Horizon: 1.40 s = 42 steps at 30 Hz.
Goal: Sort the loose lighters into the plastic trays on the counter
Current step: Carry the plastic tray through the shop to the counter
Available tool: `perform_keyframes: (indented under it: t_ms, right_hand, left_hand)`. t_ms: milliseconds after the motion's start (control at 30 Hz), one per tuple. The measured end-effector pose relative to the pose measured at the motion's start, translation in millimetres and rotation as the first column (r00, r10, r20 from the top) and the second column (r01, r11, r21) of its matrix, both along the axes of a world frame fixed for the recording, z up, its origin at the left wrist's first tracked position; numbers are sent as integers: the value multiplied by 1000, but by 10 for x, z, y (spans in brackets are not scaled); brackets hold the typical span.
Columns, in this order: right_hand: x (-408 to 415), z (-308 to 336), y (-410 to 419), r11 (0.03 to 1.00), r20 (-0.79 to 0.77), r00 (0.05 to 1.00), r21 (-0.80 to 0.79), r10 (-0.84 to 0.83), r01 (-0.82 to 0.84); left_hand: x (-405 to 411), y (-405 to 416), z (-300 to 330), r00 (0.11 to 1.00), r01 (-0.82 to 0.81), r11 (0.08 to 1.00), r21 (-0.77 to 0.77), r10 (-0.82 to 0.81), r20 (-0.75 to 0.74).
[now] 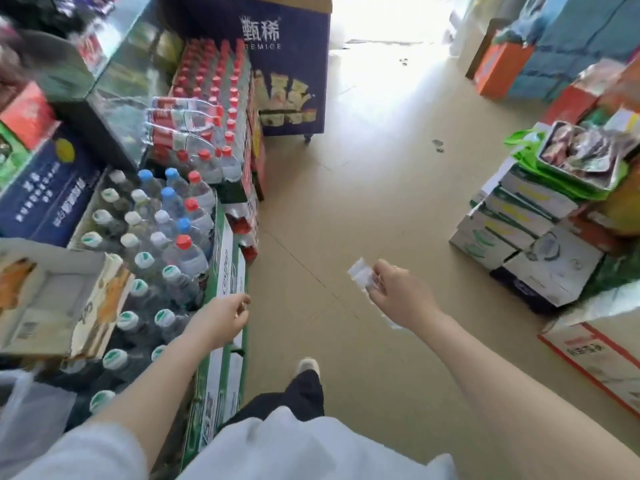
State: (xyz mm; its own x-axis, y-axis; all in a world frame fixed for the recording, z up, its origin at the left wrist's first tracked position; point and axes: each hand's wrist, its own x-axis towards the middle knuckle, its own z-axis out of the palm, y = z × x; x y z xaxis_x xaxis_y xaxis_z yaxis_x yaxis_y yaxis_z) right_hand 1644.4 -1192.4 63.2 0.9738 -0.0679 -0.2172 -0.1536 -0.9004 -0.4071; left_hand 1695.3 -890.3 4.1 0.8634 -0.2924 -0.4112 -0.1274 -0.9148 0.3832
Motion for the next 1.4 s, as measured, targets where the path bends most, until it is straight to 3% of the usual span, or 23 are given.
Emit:
perform_keyframes:
  t_ms: [167, 367, 633, 833, 1100, 1400]
  right_hand:
    - [1268, -96, -353, 999, -58, 998, -35, -24, 22]
    - [2782, -407, -876, 997, -152, 986, -38, -73, 67]
    - [5232, -353, -1200, 992, -165, 980, -27, 113, -119]
    - [6902, 68, -861, 942, -73, 939, 11, 336, -336]
    - [8625, 254, -16, 815, 82, 813, 14, 576, -579]
    - [10276, 63, 695, 664, 43, 663, -44, 747, -746]
  left_hand:
    - [1245, -321, 243, 999, 22, 999, -41, -20, 31]
    - [2696, -905, 544, 988, -27, 971, -236, 62, 143]
    - [4581, -1251, 437, 959, -225, 946, -233, 257, 117]
    - [5672, -1149, 394, 896, -415, 896, -158, 433, 101]
    - [6926, -629, 269, 815, -566, 810, -152, 578, 47]
    - [8137, -111, 748, 680, -664, 708, -239, 705, 202]
